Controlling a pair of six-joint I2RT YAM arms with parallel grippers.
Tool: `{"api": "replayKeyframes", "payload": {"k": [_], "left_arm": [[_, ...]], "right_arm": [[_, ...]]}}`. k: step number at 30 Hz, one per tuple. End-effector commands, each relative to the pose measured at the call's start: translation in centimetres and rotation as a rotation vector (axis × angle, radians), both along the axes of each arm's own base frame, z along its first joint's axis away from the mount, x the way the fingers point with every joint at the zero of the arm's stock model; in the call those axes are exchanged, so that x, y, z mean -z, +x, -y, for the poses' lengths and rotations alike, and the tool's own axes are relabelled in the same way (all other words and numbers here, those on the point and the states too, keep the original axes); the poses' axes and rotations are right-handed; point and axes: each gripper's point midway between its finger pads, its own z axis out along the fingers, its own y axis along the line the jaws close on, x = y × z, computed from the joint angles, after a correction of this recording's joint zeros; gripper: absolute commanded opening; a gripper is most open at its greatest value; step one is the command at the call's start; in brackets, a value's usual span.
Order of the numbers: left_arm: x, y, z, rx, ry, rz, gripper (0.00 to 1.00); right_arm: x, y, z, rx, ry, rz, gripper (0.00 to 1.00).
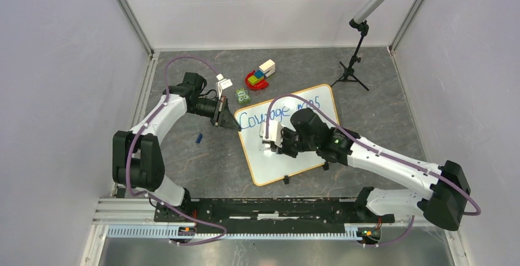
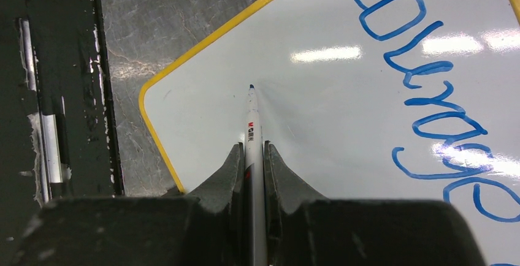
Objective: Write a sentence on the whiteboard
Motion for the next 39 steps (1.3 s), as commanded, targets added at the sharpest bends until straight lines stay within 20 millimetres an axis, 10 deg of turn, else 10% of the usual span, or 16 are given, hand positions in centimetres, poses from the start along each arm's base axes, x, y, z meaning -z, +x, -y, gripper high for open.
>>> {"api": "replayKeyframes", "payload": {"k": [1, 16, 39], "left_arm": [[-0.6, 0.6, 0.3, -0.005, -0.014, 0.057, 0.02], [-0.7, 0.5, 0.3, 0.000, -0.017, 0.069, 0.02], [-0.6, 0.6, 0.2, -0.004, -0.007, 0.071, 0.02]], "right_arm": [[-2.3, 1.1, -1.3, 0.029, 0.047, 0.055, 0.00], [-2.6, 2.7, -1.9, 0.086, 0.042, 0.085, 0.00], [1.5, 0.0, 0.1, -0.004, -0.088, 0.060, 0.00]]}}
